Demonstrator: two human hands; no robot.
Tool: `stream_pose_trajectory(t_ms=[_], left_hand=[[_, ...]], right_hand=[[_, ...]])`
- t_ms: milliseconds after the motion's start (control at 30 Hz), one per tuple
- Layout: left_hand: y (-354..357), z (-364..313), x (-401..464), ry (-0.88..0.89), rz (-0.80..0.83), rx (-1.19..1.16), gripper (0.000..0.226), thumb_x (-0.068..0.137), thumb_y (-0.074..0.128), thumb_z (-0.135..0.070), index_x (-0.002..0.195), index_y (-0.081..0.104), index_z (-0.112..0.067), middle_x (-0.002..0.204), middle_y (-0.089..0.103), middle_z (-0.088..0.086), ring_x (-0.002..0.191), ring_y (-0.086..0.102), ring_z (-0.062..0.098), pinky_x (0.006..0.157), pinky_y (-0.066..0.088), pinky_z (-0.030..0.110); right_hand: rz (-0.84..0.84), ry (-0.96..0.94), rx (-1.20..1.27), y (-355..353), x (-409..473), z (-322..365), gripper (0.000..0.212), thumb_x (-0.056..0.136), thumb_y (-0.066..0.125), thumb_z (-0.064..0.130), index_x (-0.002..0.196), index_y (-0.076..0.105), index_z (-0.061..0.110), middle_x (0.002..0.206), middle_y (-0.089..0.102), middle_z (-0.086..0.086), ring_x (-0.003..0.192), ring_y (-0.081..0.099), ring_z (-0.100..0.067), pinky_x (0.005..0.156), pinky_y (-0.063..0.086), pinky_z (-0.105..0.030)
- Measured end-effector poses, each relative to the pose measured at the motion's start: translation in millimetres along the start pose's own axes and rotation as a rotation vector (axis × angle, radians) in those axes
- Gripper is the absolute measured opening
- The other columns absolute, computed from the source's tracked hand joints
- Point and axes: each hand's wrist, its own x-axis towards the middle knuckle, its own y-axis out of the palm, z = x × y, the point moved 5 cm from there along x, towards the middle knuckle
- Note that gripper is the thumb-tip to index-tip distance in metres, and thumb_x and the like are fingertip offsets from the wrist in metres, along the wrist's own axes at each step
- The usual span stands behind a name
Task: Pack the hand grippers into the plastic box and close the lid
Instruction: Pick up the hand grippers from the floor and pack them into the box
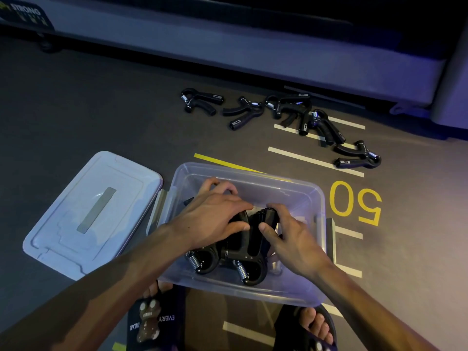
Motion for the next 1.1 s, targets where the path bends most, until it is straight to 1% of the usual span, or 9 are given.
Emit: stream_pose_trajectory(t_ms=[67,133,233,367,567,700,867,1000,1100], left_hand=[[-1,0,-1,-0.009,-0.007,0.013,0.052,0.093,0.039,-0.064,0.13,0.061,-0.036,0.117,0.068,-0.018,0.125,0.04,0.014,0.108,0.02,0.039],[-3,1,-2,-0.029,-0.012,0.029,0.05,0.093,0.041,-0.064,0.131,0.06,-0.037,0.119,0.066,-0.019,0.127,0.038,0.015,0.11,0.018,0.039],[-5,2,-4,-0.046,-0.018,0.019,0.048,0.093,0.043,-0.064,0.131,0.059,-0.038,0.115,0.068,-0.018,0.125,0.039,0.014,0.11,0.019,0.039],[-9,1,-3,-0.046,-0.042,-0.003,0.039,0.094,0.049,-0.055,0.127,0.061,-0.036,0.111,0.069,-0.017,0.123,0.041,0.014,0.109,0.02,0.039],[-14,4,-3,-0.028,-0.016,0.005,0.039,0.089,0.067,-0.035,0.128,0.061,-0.039,0.117,0.066,-0.02,0.125,0.041,0.013,0.111,0.015,0.039],[-14,4,-3,-0.023,-0.041,0.004,0.036,0.089,0.068,-0.032,0.125,0.063,-0.038,0.113,0.067,-0.02,0.123,0.044,0.013,0.111,0.014,0.038],[-11,12,-3,0.012,-0.047,-0.025,0.035,0.092,0.06,-0.046,0.127,0.06,-0.042,0.12,0.063,-0.025,0.126,0.041,0.01,0.11,0.015,0.038],[-19,18,6,0.024,-0.208,-0.068,0.03,0.097,0.051,-0.053,0.118,0.066,-0.038,0.112,0.064,-0.024,0.118,0.049,0.011,0.102,0.028,0.033],[-31,23,18,0.018,-0.358,-0.063,0.023,0.097,0.055,-0.044,0.112,0.07,-0.034,0.108,0.066,-0.021,0.106,0.053,0.014,0.091,0.037,0.038]], right_hand=[[-0.004,-0.01,-0.006,-3,1,0,0.043,0.099,0.054,0.038,0.138,0.042,0.026,0.122,0.06,-0.003,0.094,0.069,-0.028,0.081,0.055,-0.03],[0.006,-0.017,-0.041,-4,1,1,0.049,0.099,0.054,0.042,0.144,0.039,0.028,0.134,0.058,-0.003,0.102,0.068,-0.031,0.092,0.054,-0.042],[0.004,-0.017,-0.076,-4,2,3,0.052,0.099,0.052,0.043,0.146,0.038,0.027,0.139,0.057,-0.004,0.103,0.068,-0.032,0.097,0.051,-0.038],[-0.052,-0.041,-0.116,-8,4,7,0.048,0.098,0.057,0.04,0.141,0.046,0.022,0.133,0.058,-0.004,0.099,0.068,-0.029,0.093,0.051,-0.034],[-0.129,-0.086,-0.265,-13,5,15,0.047,0.094,0.062,0.037,0.135,0.053,0.017,0.127,0.06,-0.004,0.111,0.06,-0.024,0.091,0.039,-0.024],[-0.145,-0.121,-0.297,-13,6,17,0.048,0.094,0.061,0.039,0.137,0.053,0.017,0.128,0.059,-0.003,0.114,0.059,-0.023,0.096,0.041,-0.025],[-0.144,-0.148,-0.336,-20,6,17,0.051,0.095,0.057,0.046,0.137,0.053,0.018,0.133,0.059,-0.001,0.117,0.06,-0.022,0.1,0.046,-0.034],[-0.23,-0.223,-0.268,-48,17,32,0.039,0.096,0.058,0.044,0.127,0.062,0.022,0.125,0.064,0.008,0.088,0.066,-0.013,0.085,0.043,-0.022],[-0.333,-0.247,-0.18,-77,30,44,0.02,0.096,0.061,0.036,0.11,0.069,0.024,0.084,0.064,0.022,0.062,0.062,-0.003,0.066,0.04,-0.008]])
